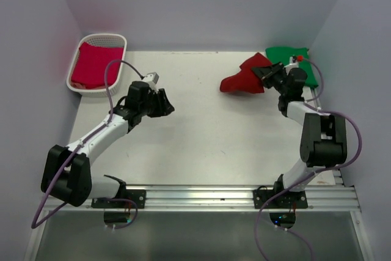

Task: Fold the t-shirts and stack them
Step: Neatly place the folded tshirt to the corner

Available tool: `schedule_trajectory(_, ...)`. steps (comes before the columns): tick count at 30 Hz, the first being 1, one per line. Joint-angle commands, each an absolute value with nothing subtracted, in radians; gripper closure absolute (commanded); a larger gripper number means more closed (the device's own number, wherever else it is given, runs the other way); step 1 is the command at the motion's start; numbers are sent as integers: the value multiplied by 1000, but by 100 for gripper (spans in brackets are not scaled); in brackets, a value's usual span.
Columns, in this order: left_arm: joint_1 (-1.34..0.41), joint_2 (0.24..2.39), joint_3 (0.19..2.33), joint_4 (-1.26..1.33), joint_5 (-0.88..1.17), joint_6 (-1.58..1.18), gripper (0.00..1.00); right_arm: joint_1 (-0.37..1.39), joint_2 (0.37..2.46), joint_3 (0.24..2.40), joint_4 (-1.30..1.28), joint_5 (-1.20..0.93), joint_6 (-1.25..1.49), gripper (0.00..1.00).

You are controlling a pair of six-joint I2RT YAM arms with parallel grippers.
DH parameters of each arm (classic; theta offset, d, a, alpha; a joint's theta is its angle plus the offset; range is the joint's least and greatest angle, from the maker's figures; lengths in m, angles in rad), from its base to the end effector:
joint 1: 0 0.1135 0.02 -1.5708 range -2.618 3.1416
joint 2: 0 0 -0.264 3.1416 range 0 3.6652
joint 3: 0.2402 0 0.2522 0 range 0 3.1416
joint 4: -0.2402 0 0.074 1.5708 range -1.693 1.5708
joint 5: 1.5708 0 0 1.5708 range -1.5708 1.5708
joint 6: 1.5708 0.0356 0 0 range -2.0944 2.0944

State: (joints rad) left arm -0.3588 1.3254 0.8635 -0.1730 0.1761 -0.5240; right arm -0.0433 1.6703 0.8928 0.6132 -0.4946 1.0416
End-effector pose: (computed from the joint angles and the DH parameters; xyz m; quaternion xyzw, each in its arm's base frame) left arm 0.2691 -0.1076 0.2495 -0.0338 0.8893 -0.2629 0.3727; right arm 0.3672 0.0010 0.2299 0.2462 0.7151 0.4641 0.4611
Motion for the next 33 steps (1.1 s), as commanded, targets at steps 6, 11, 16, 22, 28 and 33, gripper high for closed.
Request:
schedule_trajectory(6,-359,1261,747,-126,219,-522,51,-253,1788,1026,1207,-449,1371,100)
schedule_trajectory(11,-359,1262,716,-121,235,-512,53,-314,1870,1149,1212,-423,1401,100)
schedule_trajectory(16,-360,1279,693,-95,256,-515,56,-337,1891,1238,1178,-382,1350,100)
schedule_trajectory(22,-360,1316,689,-75,285,-514,58,-342,1951,1379,1063,-350,1339,100)
schedule_trajectory(28,-362,1362,712,-49,311,-518,60,-295,1960,1454,873,-308,1241,100)
schedule_trajectory(33,-362,1394,736,-51,318,-519,62,-203,1986,1508,752,-301,1140,100)
